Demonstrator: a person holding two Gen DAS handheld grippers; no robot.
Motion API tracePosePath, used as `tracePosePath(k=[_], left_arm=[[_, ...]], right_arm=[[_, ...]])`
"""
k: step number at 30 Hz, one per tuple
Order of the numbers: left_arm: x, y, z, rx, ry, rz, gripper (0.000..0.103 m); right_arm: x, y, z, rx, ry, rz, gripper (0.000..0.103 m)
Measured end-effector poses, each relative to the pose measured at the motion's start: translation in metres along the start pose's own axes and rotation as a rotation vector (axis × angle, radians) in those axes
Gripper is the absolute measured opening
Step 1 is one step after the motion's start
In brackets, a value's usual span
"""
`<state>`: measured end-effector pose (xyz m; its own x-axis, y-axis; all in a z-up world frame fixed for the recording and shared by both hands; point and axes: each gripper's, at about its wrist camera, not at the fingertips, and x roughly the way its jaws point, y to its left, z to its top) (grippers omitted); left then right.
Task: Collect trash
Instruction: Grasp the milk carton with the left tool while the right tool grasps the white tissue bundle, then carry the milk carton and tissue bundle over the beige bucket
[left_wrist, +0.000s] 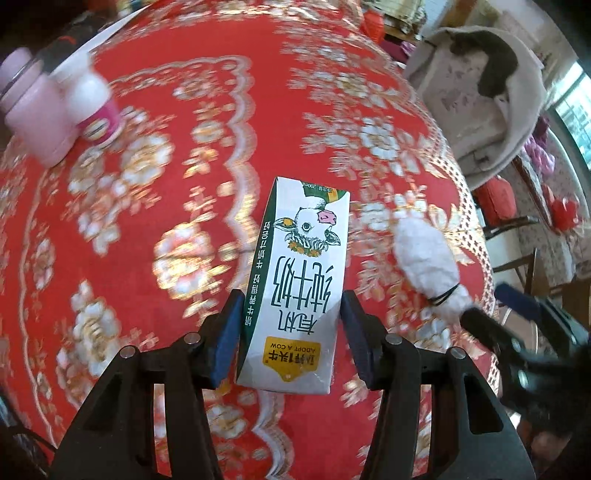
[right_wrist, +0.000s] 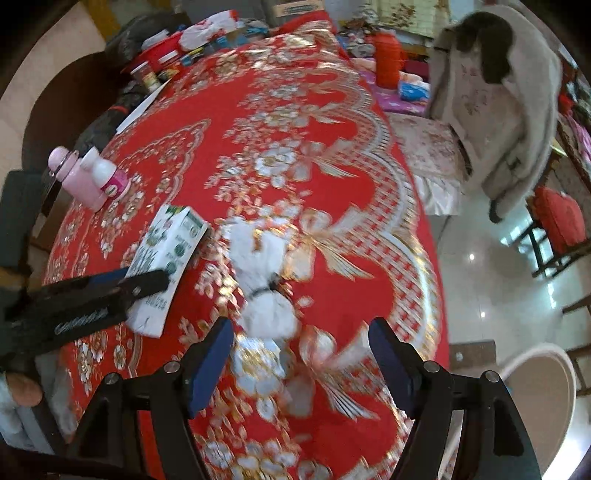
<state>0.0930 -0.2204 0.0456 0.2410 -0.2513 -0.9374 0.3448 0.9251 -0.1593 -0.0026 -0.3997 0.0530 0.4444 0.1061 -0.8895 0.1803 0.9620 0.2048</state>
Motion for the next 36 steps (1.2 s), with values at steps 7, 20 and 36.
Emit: tracePosePath(k=[7, 20, 36], left_arm=[[-0.008, 0.018, -0.017, -0.054, -0.002, 0.015, 0.051], [-0.014, 0.006, -0.024, -0.018, -0.039, 0.045, 0.051], [-0.052, -0.060, -0.059, 0.123, -0.107, -0.014, 0.051]], right_arm=[[0.035, 0.023, 0.018, -0.089, 0.021, -0.029, 0.057], [0.028, 0.025, 0.004, -0.096, -0.010, -0.025, 0.027], [-0.046, 0.001, -0.047, 0.003, -0.094, -0.028, 0.027]])
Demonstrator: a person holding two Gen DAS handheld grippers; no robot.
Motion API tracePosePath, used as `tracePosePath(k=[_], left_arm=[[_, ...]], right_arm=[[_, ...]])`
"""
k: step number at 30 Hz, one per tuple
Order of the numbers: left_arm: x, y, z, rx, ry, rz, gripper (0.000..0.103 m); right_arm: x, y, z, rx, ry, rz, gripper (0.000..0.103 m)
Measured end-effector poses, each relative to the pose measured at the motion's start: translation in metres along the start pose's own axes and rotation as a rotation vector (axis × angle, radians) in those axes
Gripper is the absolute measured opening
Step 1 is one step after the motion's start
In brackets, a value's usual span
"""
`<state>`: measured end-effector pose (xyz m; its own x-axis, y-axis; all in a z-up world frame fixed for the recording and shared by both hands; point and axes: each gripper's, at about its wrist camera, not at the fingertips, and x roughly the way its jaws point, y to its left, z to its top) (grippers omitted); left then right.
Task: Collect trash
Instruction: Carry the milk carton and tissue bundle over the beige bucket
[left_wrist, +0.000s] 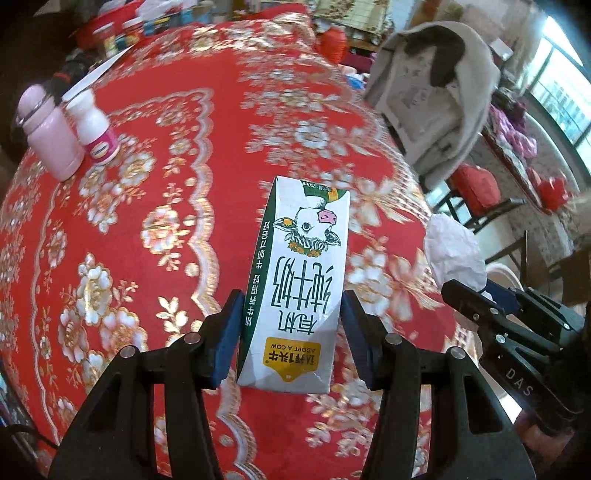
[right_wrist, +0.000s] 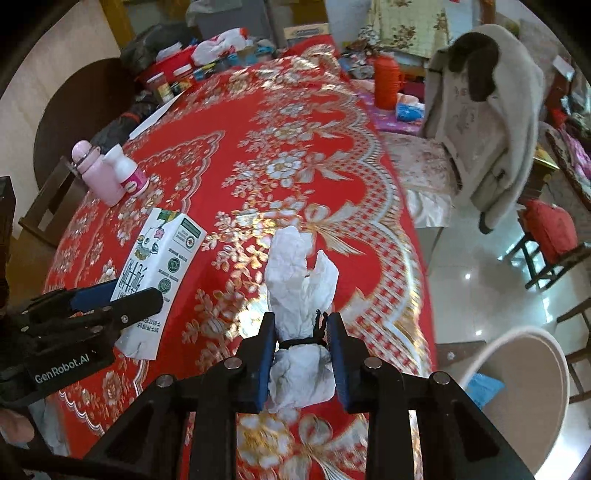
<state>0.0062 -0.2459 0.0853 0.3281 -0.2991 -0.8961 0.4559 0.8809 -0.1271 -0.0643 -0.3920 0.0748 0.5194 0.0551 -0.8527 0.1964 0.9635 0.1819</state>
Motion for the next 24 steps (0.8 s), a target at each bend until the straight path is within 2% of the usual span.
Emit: tracePosePath(k=[24], left_arm=[[-0.005, -0.138, -0.036, 0.224, 0.024, -0.136, 0.051]], right_arm=[[-0.079, -0.103, -0.080, 0.216, -0.050, -0.153, 0.027]])
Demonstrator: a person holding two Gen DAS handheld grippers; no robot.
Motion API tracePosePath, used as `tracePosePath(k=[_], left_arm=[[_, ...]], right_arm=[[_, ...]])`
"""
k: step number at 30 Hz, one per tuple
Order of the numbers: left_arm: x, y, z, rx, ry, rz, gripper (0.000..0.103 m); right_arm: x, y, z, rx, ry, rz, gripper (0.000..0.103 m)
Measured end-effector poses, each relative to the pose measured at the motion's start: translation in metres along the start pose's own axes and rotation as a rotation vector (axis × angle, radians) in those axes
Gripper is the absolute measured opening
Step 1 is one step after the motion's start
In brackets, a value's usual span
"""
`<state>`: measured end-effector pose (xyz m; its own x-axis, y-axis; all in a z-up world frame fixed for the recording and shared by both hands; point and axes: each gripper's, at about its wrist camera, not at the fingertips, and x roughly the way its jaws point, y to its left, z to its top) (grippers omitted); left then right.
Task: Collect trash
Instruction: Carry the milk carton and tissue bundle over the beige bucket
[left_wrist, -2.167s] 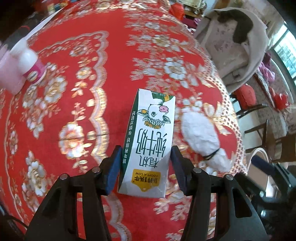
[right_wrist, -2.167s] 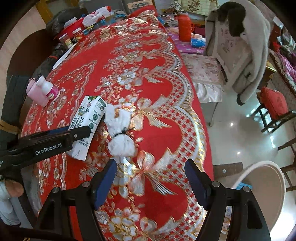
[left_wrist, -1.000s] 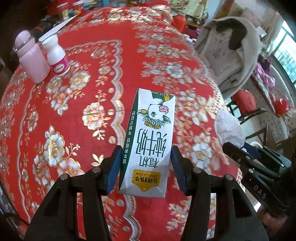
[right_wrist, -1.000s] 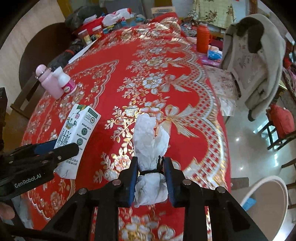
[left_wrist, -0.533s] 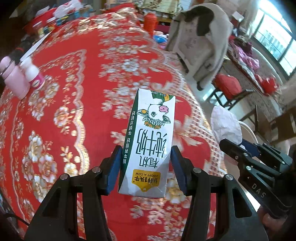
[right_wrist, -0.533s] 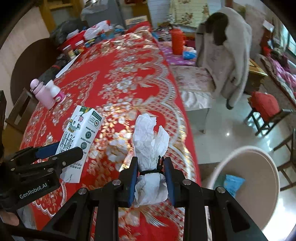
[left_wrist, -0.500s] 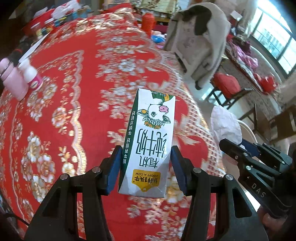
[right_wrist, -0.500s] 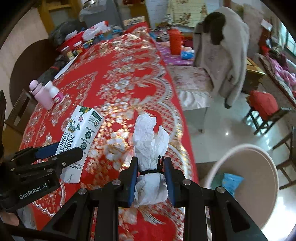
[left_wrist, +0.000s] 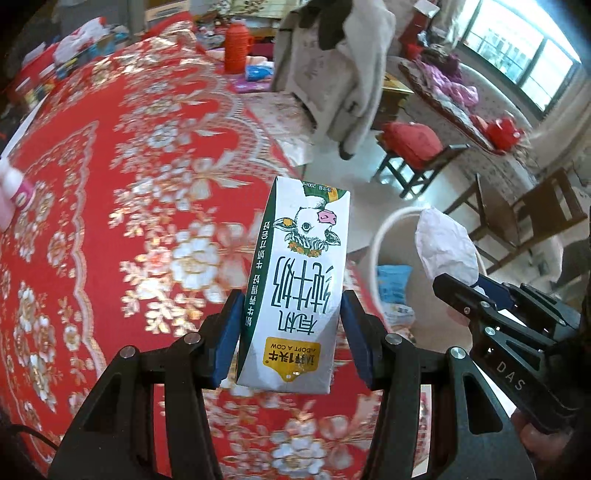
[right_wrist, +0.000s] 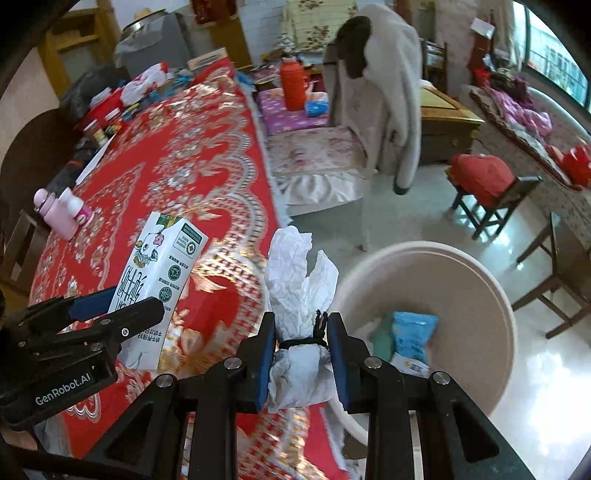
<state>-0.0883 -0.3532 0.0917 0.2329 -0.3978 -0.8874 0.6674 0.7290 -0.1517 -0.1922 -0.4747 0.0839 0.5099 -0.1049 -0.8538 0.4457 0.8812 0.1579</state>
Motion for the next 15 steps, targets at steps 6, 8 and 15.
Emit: tracePosePath(k=[6, 8, 15], left_arm=[[0.010, -0.036, 0.001, 0.043, 0.019, -0.035, 0.051], [0.015, -0.049, 0.001, 0.059, 0.029, -0.047, 0.051], [0.031, -0.082, 0.002, 0.091, 0.058, -0.081, 0.051]], right_arm=[[-0.011, -0.037, -0.012, 0.055, 0.002, -0.038, 0.027], [-0.014, -0.049, -0.016, 0.071, 0.004, -0.049, 0.027], [-0.018, -0.085, -0.027, 0.128, 0.020, -0.081, 0.027]])
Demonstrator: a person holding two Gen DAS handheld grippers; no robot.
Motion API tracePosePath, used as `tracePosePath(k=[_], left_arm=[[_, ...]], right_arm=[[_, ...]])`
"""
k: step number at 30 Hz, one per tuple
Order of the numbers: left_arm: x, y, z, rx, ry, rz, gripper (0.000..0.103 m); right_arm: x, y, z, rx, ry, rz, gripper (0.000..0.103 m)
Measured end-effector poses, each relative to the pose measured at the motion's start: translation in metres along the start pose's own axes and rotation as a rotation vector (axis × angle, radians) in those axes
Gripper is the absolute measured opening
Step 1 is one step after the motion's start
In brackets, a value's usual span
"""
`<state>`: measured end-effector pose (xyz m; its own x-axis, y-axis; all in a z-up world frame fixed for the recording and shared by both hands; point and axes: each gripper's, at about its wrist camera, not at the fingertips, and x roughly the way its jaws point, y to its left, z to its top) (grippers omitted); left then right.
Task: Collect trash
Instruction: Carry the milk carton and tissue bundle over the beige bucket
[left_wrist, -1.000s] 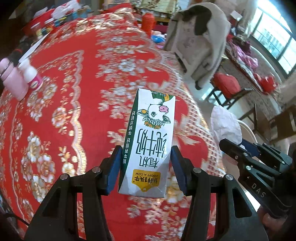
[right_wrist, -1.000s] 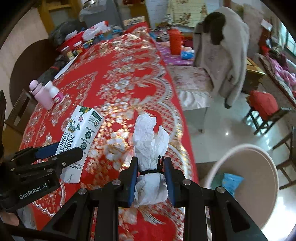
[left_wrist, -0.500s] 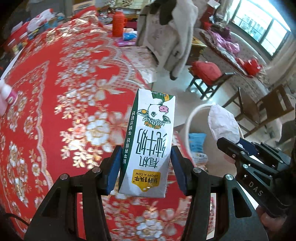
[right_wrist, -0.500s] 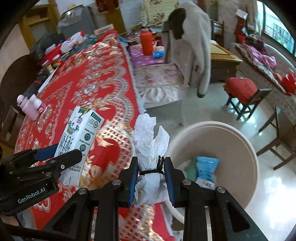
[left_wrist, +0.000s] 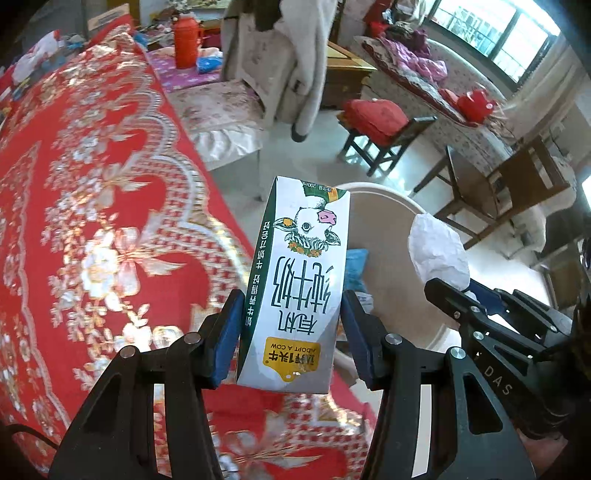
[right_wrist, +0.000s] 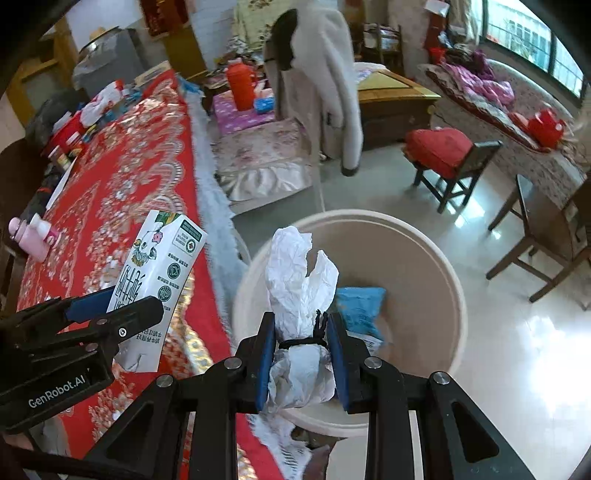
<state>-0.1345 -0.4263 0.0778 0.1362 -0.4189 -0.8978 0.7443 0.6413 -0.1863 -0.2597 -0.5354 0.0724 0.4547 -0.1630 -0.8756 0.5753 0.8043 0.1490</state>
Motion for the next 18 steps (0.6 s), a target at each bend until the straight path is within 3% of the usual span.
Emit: tracePosePath(k=[18], left_arm=[[0.039, -0.037, 0.003, 0.026, 0.067, -0.022, 0.051]], right_arm=[[0.005, -0.059, -0.010, 0.079, 0.038, -0.035, 0.027]])
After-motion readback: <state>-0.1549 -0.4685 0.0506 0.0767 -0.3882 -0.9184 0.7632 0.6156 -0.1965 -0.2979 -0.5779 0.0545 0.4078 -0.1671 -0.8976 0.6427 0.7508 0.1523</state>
